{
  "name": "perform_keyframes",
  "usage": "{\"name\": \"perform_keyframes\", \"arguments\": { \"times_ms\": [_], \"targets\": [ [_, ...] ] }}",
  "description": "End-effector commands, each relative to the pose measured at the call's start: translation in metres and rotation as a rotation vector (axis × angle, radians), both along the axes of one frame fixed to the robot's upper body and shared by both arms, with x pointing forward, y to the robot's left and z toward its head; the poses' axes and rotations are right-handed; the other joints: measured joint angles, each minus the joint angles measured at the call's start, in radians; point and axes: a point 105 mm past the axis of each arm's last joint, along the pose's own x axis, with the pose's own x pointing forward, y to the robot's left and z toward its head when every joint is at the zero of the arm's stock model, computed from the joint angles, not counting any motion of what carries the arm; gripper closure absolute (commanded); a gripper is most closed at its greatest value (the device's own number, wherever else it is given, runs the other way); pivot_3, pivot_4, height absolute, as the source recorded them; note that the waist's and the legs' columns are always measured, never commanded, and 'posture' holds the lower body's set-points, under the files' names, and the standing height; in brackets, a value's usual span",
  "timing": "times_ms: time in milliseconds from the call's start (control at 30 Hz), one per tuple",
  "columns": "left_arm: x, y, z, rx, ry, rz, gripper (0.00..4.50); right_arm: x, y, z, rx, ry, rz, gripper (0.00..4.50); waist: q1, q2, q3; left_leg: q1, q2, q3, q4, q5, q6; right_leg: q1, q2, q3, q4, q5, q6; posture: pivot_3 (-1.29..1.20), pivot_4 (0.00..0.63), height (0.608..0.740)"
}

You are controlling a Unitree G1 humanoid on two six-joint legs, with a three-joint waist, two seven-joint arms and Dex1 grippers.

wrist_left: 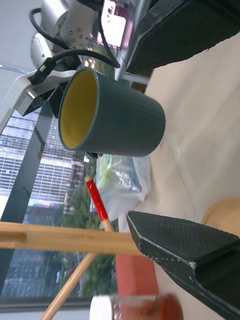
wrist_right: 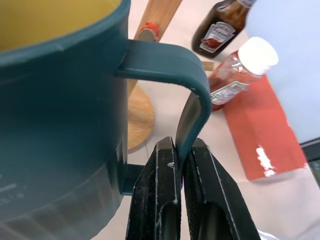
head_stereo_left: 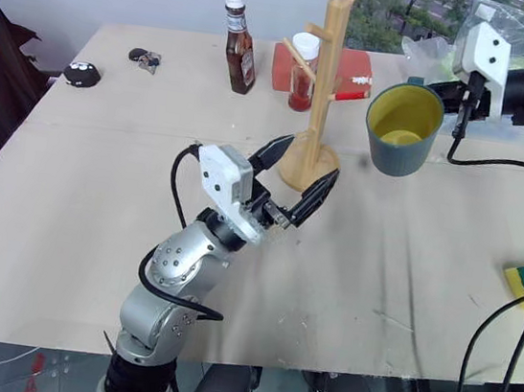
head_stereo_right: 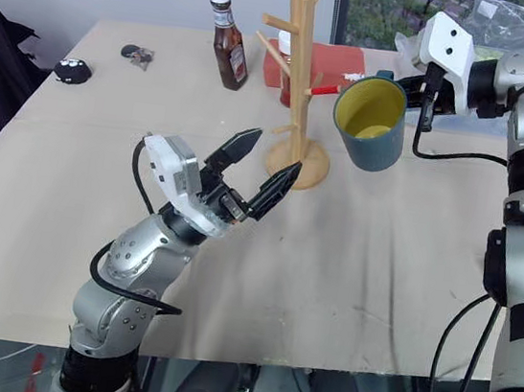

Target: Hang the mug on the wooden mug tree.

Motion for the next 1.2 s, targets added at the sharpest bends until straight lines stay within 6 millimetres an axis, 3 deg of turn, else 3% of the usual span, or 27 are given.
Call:
{"name": "perform_keyframes", "arguments": {
  "times_ms": [33,633,867,1000,1167,1200],
  "targets": [
    [-0.006,0.004,0.011,0.004,-0.082,0.054,0.00,-0.001,0.010,0.017,-0.031,-0.062,0.044,4.45,-0.002,0.000,0.000,0.000,0.000,0.000,0.000,0.000,0.000,0.000,0.000,0.000,0.000,0.000,0.000,0.00,0.150,0.740],
    [-0.008,0.011,0.001,-0.017,-0.071,0.124,0.00,0.007,0.060,0.028,-0.038,-0.154,0.116,4.45,-0.003,0.001,0.000,0.000,-0.001,0.000,0.000,0.000,0.000,-0.001,0.000,0.001,0.003,0.000,0.000,0.00,0.150,0.740],
    [-0.009,0.010,-0.002,-0.014,-0.070,0.123,0.00,0.010,0.068,0.032,-0.006,-0.179,0.097,4.45,-0.003,0.001,0.000,0.000,-0.001,0.000,0.000,0.000,0.000,-0.001,0.000,0.001,0.003,0.000,0.000,0.00,0.150,0.740],
    [-0.010,0.009,-0.004,0.002,-0.070,0.121,0.00,0.015,0.071,0.040,0.045,-0.225,0.060,3.24,-0.003,0.001,0.000,0.000,-0.001,0.000,0.000,0.000,0.000,-0.002,0.000,0.001,0.003,0.000,0.000,0.00,0.150,0.740],
    [-0.012,0.008,-0.006,0.014,-0.069,0.111,0.00,0.018,0.064,0.044,0.079,-0.248,0.022,0.82,-0.004,0.001,0.000,0.000,-0.001,0.000,0.000,0.000,0.000,-0.002,0.000,0.001,0.003,0.000,0.000,0.00,0.150,0.740],
    [-0.012,0.008,-0.006,0.015,-0.068,0.110,0.00,0.019,0.060,0.044,0.082,-0.246,0.009,0.51,-0.004,0.001,0.000,0.000,-0.001,0.000,0.000,0.000,-0.001,-0.002,0.000,0.001,0.003,0.000,0.000,0.00,0.150,0.740]
  ]
}}
